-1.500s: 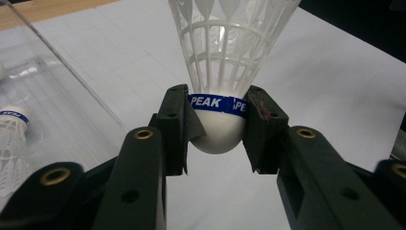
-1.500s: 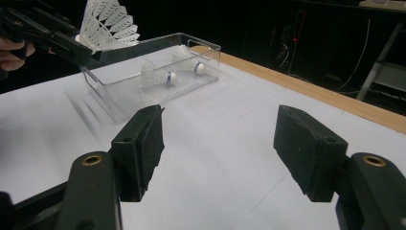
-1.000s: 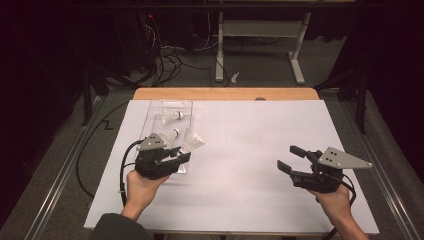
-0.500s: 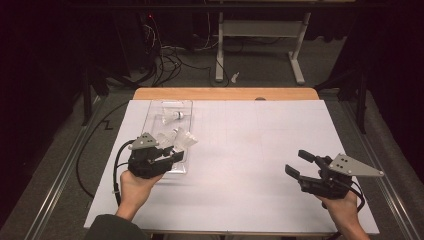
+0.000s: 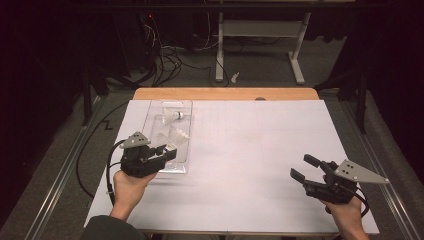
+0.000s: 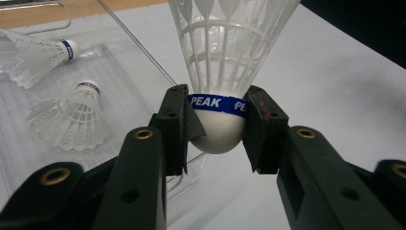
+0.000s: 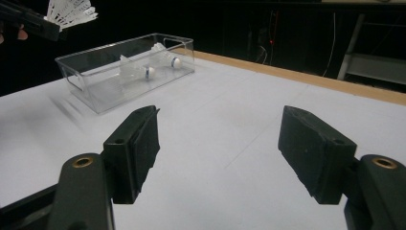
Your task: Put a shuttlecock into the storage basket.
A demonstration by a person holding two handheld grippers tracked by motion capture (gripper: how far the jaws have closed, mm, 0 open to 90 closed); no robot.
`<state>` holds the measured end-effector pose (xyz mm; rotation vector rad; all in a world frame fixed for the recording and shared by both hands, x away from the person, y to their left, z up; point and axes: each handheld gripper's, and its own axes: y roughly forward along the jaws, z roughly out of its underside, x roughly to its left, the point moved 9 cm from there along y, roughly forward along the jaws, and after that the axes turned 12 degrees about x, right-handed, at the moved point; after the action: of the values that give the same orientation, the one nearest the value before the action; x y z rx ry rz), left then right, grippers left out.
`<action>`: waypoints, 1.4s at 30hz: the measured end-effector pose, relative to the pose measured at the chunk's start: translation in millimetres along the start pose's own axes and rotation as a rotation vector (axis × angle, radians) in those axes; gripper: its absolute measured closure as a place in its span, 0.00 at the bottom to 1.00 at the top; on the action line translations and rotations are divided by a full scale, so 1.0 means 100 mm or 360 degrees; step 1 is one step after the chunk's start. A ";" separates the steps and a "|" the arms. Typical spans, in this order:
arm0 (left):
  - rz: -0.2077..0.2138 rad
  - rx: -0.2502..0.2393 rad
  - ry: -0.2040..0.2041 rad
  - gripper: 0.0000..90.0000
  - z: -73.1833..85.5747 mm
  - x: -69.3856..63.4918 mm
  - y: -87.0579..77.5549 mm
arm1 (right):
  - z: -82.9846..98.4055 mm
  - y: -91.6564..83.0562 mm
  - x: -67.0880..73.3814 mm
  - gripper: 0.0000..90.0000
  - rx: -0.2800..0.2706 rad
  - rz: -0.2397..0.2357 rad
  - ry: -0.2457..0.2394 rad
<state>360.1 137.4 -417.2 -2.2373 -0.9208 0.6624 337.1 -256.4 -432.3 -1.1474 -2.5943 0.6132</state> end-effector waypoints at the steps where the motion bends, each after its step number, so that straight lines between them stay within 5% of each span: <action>1: -0.0007 0.0000 0.0000 0.72 0.01 0.01 -0.01 | 0.01 0.00 -0.01 0.34 0.0001 0.0006 0.0000; 25: -0.0132 0.0081 -0.0141 0.72 -0.10 0.44 -0.04 | 0.08 0.01 0.03 0.34 -0.0024 0.0014 -0.0009; 42: -0.0203 0.0246 -0.0245 0.72 -0.30 0.76 0.28 | 0.11 0.04 0.03 0.34 -0.0016 0.0015 -0.0007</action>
<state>439.8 167.3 -432.1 -1.9957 -1.0412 0.8268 333.5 -254.9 -444.0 -1.1632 -2.5998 0.6057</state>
